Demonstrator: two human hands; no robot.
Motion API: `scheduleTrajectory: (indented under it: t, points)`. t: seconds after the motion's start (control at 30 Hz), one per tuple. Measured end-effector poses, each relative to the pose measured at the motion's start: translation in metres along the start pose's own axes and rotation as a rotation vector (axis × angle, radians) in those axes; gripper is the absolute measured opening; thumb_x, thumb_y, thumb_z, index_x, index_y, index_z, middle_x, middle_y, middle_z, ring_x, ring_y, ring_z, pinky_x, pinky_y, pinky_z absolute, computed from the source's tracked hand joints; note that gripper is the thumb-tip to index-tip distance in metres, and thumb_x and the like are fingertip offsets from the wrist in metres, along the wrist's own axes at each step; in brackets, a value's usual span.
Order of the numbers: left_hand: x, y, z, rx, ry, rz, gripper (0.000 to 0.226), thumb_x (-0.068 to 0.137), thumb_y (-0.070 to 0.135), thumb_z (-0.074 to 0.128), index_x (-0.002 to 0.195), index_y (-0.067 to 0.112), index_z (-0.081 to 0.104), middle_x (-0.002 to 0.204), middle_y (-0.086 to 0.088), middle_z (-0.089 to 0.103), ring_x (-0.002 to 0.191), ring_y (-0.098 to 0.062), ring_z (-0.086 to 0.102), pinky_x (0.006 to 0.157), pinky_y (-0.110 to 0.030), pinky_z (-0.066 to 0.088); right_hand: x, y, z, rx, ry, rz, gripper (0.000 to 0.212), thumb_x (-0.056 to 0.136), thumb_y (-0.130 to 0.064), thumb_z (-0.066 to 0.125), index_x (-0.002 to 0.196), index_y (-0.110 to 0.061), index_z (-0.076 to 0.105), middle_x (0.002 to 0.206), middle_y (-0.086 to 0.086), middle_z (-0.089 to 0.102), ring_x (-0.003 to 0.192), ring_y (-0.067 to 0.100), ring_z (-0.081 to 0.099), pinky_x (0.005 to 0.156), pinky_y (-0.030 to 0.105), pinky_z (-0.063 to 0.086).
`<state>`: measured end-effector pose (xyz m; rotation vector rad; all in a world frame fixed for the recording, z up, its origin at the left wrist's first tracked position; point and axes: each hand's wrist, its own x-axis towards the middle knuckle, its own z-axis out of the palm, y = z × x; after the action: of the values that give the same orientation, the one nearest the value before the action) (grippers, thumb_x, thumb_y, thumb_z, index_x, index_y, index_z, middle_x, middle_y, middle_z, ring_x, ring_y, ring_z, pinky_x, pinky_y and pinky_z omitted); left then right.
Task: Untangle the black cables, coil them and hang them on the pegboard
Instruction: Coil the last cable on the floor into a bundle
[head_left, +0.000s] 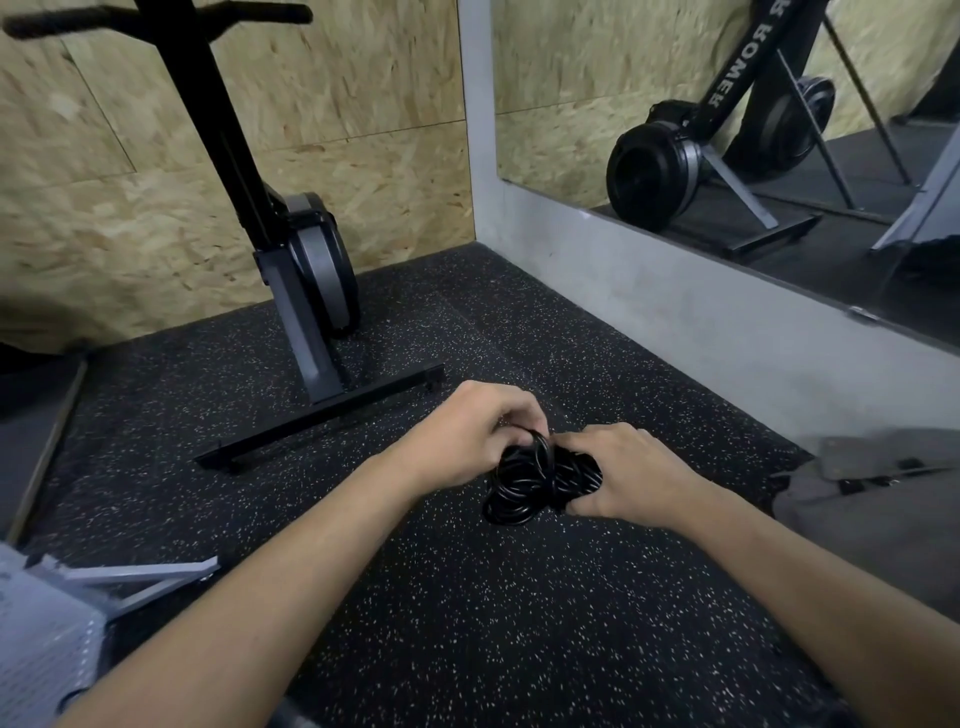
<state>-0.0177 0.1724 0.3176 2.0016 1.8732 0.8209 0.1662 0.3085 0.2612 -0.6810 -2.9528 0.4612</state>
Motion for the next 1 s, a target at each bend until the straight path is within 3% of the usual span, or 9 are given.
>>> scheduleTrajectory:
  t: [0.1,0.33,0.53,0.63,0.73,0.87,1.0]
  points:
    - [-0.001,-0.001,0.002,-0.038,0.035,-0.008,0.018,0.093,-0.001,0.069,0.098,0.015,0.076,0.096,0.009,0.074,0.095,-0.006,0.069,0.088,-0.03,0.055,0.0,0.005,-0.002,0.018,-0.022,0.029,0.066,0.072,-0.055,0.082,0.132,-0.043,0.058,0.1,-0.015,0.063,0.095,0.015,0.063,0.087,0.042,0.056]
    - [0.004,0.009,0.008,0.088,-0.01,0.175,0.019,0.094,-0.003,0.068,0.101,0.012,0.077,0.099,0.005,0.071,0.094,-0.006,0.067,0.087,-0.027,0.055,0.003,0.007,0.0,0.069,-0.065,0.123,0.049,0.068,-0.047,0.088,0.112,-0.043,0.065,0.088,-0.014,0.064,0.085,0.017,0.065,0.078,0.035,0.056]
    - [0.003,-0.005,0.011,-0.12,0.064,-0.007,0.015,0.095,0.003,0.071,0.1,0.016,0.078,0.096,0.01,0.075,0.095,-0.006,0.069,0.09,-0.023,0.053,0.002,0.008,-0.002,0.13,-0.05,0.084,0.066,0.064,-0.053,0.087,0.125,-0.04,0.065,0.094,-0.016,0.068,0.088,0.01,0.065,0.084,0.034,0.056]
    - [0.004,-0.011,0.011,-0.169,0.123,-0.067,0.015,0.095,0.005,0.072,0.097,0.018,0.077,0.089,0.014,0.074,0.085,-0.002,0.066,0.082,-0.016,0.049,0.001,0.006,-0.007,0.196,-0.025,0.055,0.067,0.065,-0.051,0.089,0.127,-0.04,0.067,0.092,-0.019,0.07,0.085,0.003,0.065,0.082,0.031,0.054]
    - [0.004,-0.007,0.015,-0.159,0.138,-0.041,0.015,0.094,0.003,0.071,0.096,0.017,0.075,0.093,0.012,0.072,0.089,-0.007,0.067,0.084,-0.018,0.05,0.0,0.008,-0.01,0.213,-0.035,0.069,0.065,0.065,-0.049,0.09,0.126,-0.04,0.068,0.091,-0.02,0.069,0.084,-0.002,0.062,0.077,0.025,0.049]
    - [0.001,-0.007,0.02,-0.14,0.055,-0.038,0.014,0.094,0.003,0.072,0.098,0.017,0.072,0.099,0.008,0.07,0.095,-0.01,0.067,0.089,-0.026,0.054,-0.001,0.007,-0.008,0.166,-0.071,0.076,0.068,0.064,-0.053,0.088,0.127,-0.04,0.067,0.096,-0.018,0.071,0.089,0.003,0.065,0.084,0.029,0.054]
    - [0.001,-0.014,0.014,-0.083,0.08,-0.052,0.012,0.092,0.006,0.076,0.096,0.017,0.074,0.098,0.008,0.068,0.093,-0.009,0.066,0.08,-0.019,0.051,-0.004,0.008,-0.012,0.194,-0.028,0.074,0.056,0.066,-0.048,0.088,0.118,-0.042,0.069,0.09,-0.02,0.071,0.084,0.0,0.064,0.08,0.029,0.053]
